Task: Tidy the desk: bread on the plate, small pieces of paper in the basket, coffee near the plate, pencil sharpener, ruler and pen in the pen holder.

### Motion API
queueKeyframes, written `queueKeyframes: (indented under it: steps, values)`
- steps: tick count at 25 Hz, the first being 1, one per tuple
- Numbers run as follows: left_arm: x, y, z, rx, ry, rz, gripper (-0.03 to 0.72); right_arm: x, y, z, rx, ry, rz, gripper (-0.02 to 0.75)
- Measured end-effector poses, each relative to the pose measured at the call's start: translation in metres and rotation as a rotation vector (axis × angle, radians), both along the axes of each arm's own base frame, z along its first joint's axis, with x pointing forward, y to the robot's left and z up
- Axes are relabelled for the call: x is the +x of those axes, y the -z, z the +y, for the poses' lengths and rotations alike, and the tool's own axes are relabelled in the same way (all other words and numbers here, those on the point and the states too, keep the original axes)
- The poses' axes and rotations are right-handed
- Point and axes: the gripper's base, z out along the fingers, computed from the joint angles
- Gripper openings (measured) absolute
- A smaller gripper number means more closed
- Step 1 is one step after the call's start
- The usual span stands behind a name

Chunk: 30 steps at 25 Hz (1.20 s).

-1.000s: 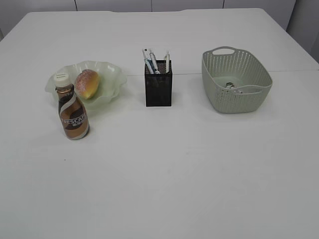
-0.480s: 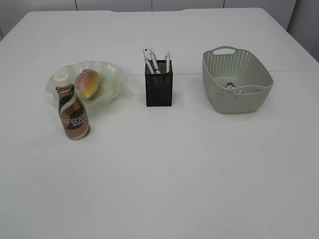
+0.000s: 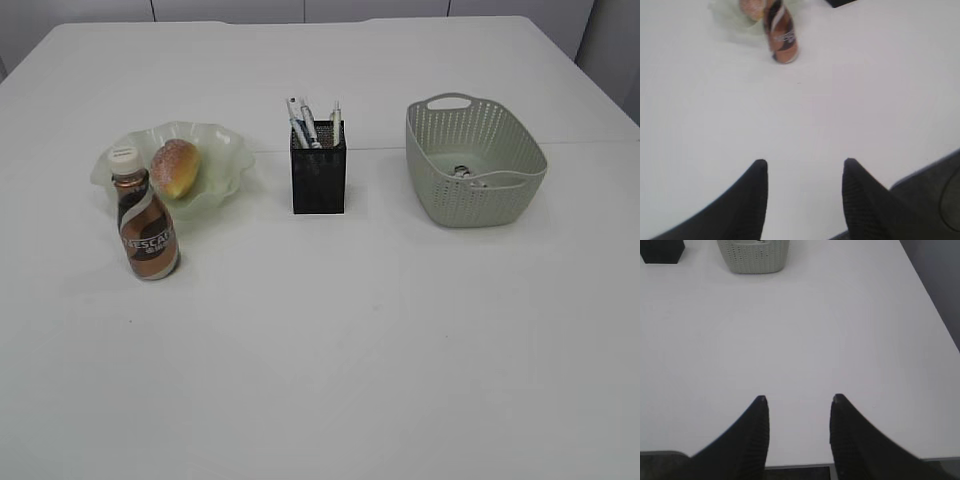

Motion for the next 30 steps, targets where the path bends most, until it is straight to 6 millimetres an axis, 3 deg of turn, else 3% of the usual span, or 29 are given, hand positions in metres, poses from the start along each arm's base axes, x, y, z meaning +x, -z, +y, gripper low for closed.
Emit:
queueKeyframes:
  steps: [4, 13, 30]
  values:
    - [0.0006, 0.0, -0.0013, 0.0, -0.141, 0.0, 0.342, 0.0, 0.0, 0.0001, -0.001, 0.011, 0.0, 0.328]
    - [0.0012, -0.0001, -0.0021, 0.0, -0.235, -0.002, 0.315, 0.0, 0.0, 0.0001, -0.001, 0.011, 0.0, 0.328]
    - [0.0013, -0.0001, -0.0022, 0.0, -0.252, -0.002, 0.271, 0.0, 0.0, 0.0001, -0.001, 0.011, 0.0, 0.328]
